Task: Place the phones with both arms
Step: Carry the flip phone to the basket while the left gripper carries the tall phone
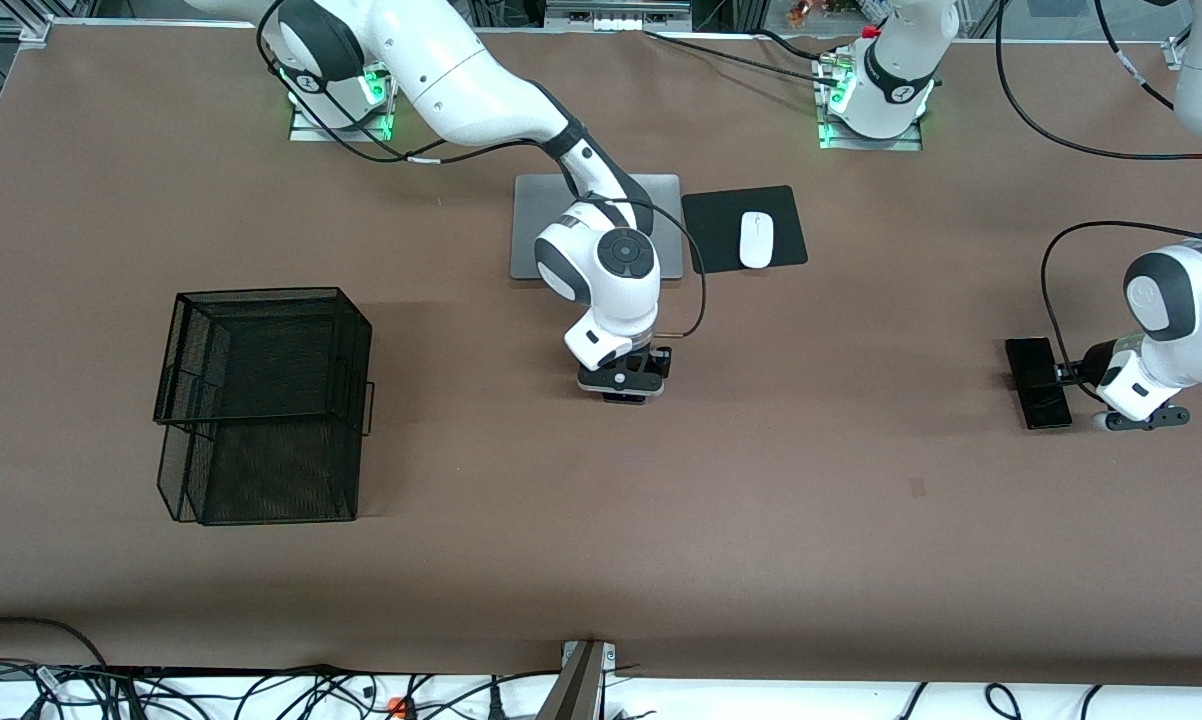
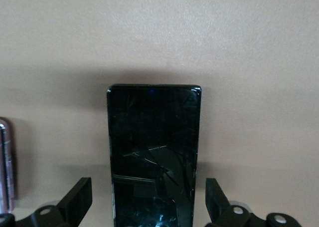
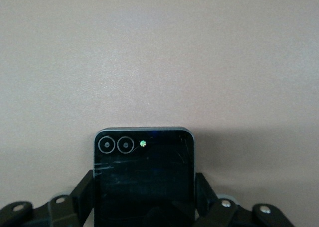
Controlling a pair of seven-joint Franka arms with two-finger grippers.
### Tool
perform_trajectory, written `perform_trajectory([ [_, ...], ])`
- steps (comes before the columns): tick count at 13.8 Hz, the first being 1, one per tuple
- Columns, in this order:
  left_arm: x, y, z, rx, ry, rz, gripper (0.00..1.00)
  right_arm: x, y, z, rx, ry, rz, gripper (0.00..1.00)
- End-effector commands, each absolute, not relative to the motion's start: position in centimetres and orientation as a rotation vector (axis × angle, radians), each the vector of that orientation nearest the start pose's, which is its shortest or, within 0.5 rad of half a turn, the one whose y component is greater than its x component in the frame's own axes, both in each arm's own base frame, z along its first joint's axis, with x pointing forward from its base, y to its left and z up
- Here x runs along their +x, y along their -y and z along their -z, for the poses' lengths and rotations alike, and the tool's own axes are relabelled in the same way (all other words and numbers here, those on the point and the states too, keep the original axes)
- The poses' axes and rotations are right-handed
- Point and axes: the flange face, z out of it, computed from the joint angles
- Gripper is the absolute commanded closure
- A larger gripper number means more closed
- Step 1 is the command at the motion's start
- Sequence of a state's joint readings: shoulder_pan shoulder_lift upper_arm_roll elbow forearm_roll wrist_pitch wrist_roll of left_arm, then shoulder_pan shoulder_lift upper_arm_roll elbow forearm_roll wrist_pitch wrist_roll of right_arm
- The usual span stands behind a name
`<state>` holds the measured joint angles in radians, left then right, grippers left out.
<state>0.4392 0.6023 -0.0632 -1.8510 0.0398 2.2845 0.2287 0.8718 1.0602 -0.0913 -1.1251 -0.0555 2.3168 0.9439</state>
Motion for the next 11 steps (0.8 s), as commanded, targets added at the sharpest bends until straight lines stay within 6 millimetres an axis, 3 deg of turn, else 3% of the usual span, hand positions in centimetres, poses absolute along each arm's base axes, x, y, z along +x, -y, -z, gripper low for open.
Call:
perform_trajectory([
  [1, 58.5, -22.9, -16.4, -3.225, 0.216, -0.208, 0.0, 54.9, -55.2, -16.0, -3.115, -0.042, 0.295, 1.0],
  [5, 58.5, -22.8, -15.6, -3.222, 0.202, -0.209, 0.04, 57.4, -53.2, -19.2, -3.165, 0.002, 0.229, 1.0],
  [7, 58.5, -22.8, -15.6, -3.218, 0.189, -0.211, 0.45, 58.2, -52.5, -21.0, -3.147, 0.006, 0.179, 1.0],
  [8, 58.5, -22.8, -15.7, -3.219, 0.184, -0.211, 0.58, 58.5, -52.2, -21.8, -3.137, 0.011, 0.165, 1.0],
  [9, 58.6, -22.7, -15.8, -3.22, 0.159, -0.205, 0.67, 58.7, -51.9, -22.1, -3.148, 0.019, 0.149, 1.0],
  [11, 58.9, -22.6, -16.5, -3.219, 0.144, -0.191, 0.72, 60.0, -50.6, -23.8, -3.136, 0.046, 0.143, 1.0],
])
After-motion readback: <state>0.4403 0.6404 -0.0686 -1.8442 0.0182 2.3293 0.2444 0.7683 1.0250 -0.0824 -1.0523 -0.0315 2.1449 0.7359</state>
